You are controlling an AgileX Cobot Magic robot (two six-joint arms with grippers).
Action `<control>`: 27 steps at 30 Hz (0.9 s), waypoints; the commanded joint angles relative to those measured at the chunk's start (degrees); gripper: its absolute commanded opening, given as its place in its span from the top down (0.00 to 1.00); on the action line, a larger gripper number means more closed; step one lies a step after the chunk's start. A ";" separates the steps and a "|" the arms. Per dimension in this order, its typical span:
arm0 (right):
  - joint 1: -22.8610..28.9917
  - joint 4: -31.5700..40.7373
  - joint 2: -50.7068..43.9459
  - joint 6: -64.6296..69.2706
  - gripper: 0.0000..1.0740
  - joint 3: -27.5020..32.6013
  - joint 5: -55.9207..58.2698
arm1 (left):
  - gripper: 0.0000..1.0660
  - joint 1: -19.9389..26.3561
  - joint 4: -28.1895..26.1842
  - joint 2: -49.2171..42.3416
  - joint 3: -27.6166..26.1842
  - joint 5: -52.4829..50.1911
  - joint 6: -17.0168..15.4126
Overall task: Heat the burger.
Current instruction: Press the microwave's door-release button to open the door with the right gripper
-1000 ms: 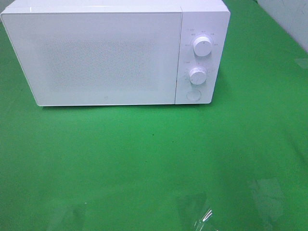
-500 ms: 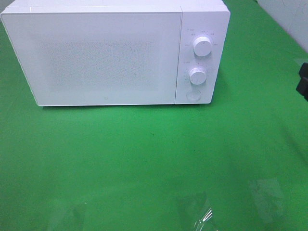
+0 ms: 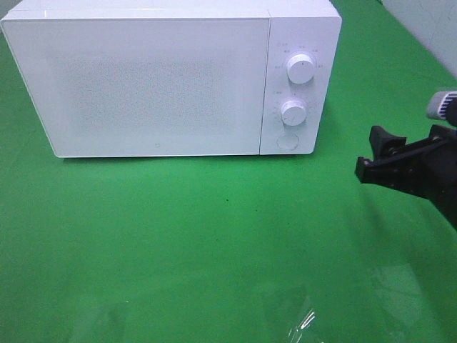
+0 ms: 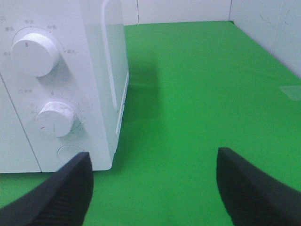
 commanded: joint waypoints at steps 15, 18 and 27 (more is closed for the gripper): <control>13.35 6.36 10.03 -3.84 0.34 -9.68 -1.20 | 0.18 0.17 -0.34 -0.23 0.17 -0.46 -0.23; 13.35 6.30 10.71 2.46 0.34 -10.54 -1.43 | 0.18 0.17 -0.34 -0.23 0.17 -0.46 -0.23; 13.35 5.84 10.77 29.62 0.39 -10.66 -1.43 | 0.18 0.17 -0.34 -0.23 0.17 -0.46 -0.23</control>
